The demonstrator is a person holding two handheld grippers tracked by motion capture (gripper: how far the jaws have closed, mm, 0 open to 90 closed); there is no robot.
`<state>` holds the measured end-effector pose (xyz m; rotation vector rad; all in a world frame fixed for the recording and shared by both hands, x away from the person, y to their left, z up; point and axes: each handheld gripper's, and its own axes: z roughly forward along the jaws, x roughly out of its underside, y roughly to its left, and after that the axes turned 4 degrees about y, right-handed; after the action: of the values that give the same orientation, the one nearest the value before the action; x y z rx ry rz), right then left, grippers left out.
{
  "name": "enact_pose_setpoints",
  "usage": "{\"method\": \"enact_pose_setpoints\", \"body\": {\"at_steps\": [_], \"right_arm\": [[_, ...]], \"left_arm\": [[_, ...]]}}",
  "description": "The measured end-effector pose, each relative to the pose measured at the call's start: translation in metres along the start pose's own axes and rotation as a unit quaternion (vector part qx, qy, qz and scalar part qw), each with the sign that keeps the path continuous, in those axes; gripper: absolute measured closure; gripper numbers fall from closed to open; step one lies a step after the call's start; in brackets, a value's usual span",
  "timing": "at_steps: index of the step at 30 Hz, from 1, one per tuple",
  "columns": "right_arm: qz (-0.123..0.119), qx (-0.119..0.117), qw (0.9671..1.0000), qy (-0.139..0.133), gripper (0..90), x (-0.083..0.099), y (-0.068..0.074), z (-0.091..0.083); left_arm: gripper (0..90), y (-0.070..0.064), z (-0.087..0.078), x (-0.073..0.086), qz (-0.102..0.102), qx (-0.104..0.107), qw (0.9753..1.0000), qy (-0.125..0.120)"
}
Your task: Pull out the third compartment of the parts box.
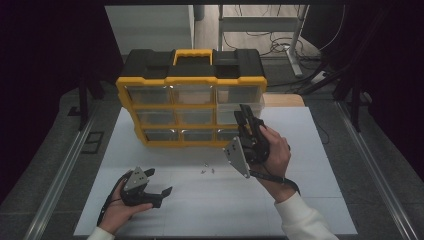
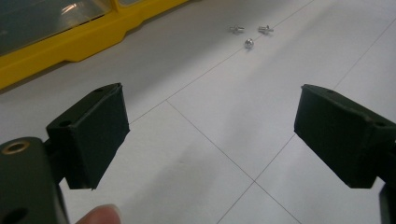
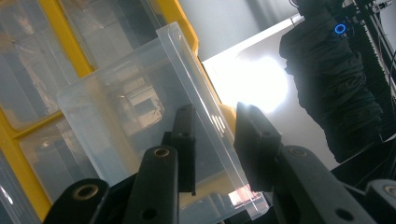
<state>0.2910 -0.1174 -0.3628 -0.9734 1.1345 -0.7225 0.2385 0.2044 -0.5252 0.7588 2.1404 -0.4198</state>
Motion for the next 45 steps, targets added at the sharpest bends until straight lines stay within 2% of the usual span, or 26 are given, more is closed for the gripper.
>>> {"method": "enact_pose_setpoints", "body": {"at_steps": [16, 27, 36, 45], "right_arm": [[0.011, -0.001, 0.9999, -0.001, 69.4, 0.000, -0.001, -0.004], [0.012, 0.002, 0.9999, -0.007, 69.2, -0.002, -0.003, -0.014], [0.001, 0.001, 0.9999, -0.013, 68.5, -0.006, 0.000, -0.020], [0.002, -0.004, 0.9999, -0.015, 68.2, -0.004, 0.001, -0.021]], "left_arm": [[10.5, 0.000, -0.001, 0.000, 0.000, -0.001, 1.0000, 0.000], [10.6, 0.000, -0.001, 0.000, 0.000, 0.000, 1.0000, -0.002], [10.6, 0.000, -0.002, 0.000, 0.002, -0.001, 1.0000, -0.003], [10.6, 0.000, -0.003, 0.000, 0.003, -0.001, 1.0000, -0.003]]}}
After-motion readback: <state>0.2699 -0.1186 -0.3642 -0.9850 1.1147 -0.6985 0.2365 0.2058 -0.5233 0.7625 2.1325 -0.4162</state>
